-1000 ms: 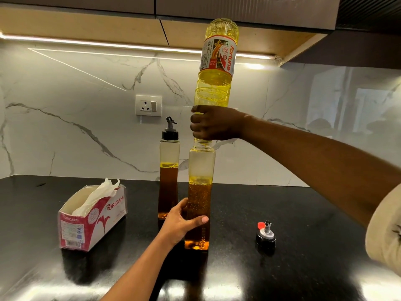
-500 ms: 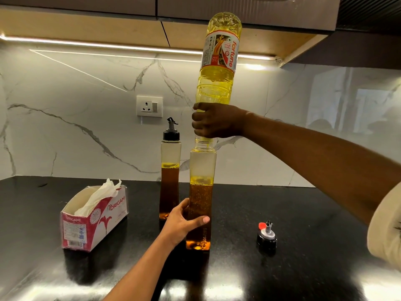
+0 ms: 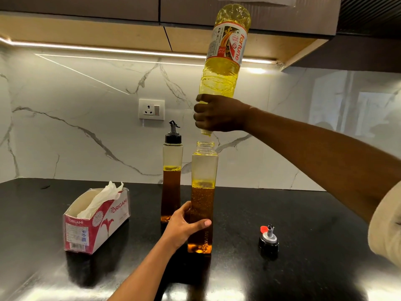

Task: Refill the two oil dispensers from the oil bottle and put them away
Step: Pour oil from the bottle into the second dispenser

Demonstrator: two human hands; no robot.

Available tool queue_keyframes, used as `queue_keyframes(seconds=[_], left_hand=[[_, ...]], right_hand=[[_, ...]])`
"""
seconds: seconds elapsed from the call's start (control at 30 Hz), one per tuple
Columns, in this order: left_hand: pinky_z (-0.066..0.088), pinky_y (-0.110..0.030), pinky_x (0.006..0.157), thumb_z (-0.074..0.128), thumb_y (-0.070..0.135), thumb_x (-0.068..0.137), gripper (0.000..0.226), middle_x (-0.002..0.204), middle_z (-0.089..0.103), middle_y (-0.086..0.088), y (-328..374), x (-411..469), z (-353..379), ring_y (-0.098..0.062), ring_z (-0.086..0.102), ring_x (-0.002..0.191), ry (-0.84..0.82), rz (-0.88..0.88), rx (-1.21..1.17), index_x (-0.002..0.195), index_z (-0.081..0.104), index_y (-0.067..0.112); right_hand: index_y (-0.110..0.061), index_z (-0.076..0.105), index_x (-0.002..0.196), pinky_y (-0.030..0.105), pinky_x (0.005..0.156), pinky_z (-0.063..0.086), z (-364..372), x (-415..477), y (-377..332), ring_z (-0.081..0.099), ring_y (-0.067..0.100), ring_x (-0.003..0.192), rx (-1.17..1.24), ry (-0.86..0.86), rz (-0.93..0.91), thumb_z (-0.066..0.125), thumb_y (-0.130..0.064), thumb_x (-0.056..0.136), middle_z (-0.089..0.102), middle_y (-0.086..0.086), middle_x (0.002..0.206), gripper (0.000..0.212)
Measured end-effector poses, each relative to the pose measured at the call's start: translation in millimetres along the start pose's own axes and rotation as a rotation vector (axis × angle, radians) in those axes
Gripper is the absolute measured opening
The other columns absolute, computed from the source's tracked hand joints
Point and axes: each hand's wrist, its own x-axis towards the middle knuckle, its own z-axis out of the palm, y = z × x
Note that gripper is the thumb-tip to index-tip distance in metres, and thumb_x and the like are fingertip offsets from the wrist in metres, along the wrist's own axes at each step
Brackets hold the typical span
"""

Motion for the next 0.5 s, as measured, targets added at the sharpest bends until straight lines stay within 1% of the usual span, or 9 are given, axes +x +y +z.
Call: queue_keyframes(seconds=[0.07,0.17,0.23,0.3,0.4,0.5], left_hand=[[0.047,-0.043,0.103,0.089,0.061,0.043,0.097,0.116,0.07,0.003,0.1,0.4,0.0,-0.015,0.064,0.111,-0.002,-0.002,0.002,0.127,0.052,0.027],[0.049,-0.036,0.099,0.088,0.063,0.04,0.093,0.112,0.071,0.005,0.2,1.3,0.9,-0.011,0.066,0.107,-0.007,0.011,0.005,0.12,0.055,0.03],[0.05,-0.033,0.098,0.087,0.065,0.039,0.093,0.112,0.071,0.005,0.0,2.0,1.2,-0.01,0.066,0.107,-0.007,0.017,0.006,0.119,0.054,0.031],[0.05,-0.033,0.097,0.087,0.065,0.039,0.094,0.112,0.071,0.003,-0.8,2.0,0.9,-0.011,0.066,0.106,-0.009,0.022,0.002,0.12,0.054,0.03],[0.049,-0.037,0.1,0.087,0.064,0.04,0.099,0.113,0.07,0.003,-1.4,2.2,0.1,-0.012,0.066,0.108,-0.004,0.016,0.008,0.125,0.052,0.027],[0.05,-0.036,0.099,0.087,0.064,0.04,0.098,0.112,0.071,0.002,-1.3,2.2,0.0,-0.011,0.066,0.107,-0.004,0.018,0.012,0.124,0.053,0.027]], right_hand=[[-0.024,0.067,0.086,0.031,0.091,0.048,0.4,1.0,1.6,0.065,0.014,0.087,-0.005,0.006,0.005,0.074,-0.026,0.068,0.068,-0.006,0.085,0.019],[-0.023,0.067,0.087,0.032,0.092,0.048,2.2,2.8,2.2,0.065,0.015,0.088,0.003,0.004,0.009,0.075,-0.026,0.067,0.068,-0.005,0.086,0.021],[-0.023,0.067,0.086,0.032,0.091,0.048,2.2,3.5,2.0,0.065,0.016,0.087,0.002,0.006,0.013,0.076,-0.025,0.067,0.068,-0.005,0.085,0.021],[-0.022,0.067,0.085,0.032,0.091,0.048,2.4,3.5,1.6,0.064,0.016,0.086,0.01,0.004,0.016,0.076,-0.025,0.067,0.068,-0.005,0.084,0.021],[-0.023,0.068,0.086,0.032,0.091,0.048,2.8,2.7,2.0,0.065,0.015,0.087,0.007,0.002,0.023,0.077,-0.026,0.066,0.068,-0.006,0.085,0.022],[-0.024,0.068,0.087,0.031,0.091,0.048,3.3,1.6,2.1,0.065,0.015,0.087,0.008,-0.004,0.027,0.077,-0.028,0.066,0.068,-0.006,0.086,0.024]])
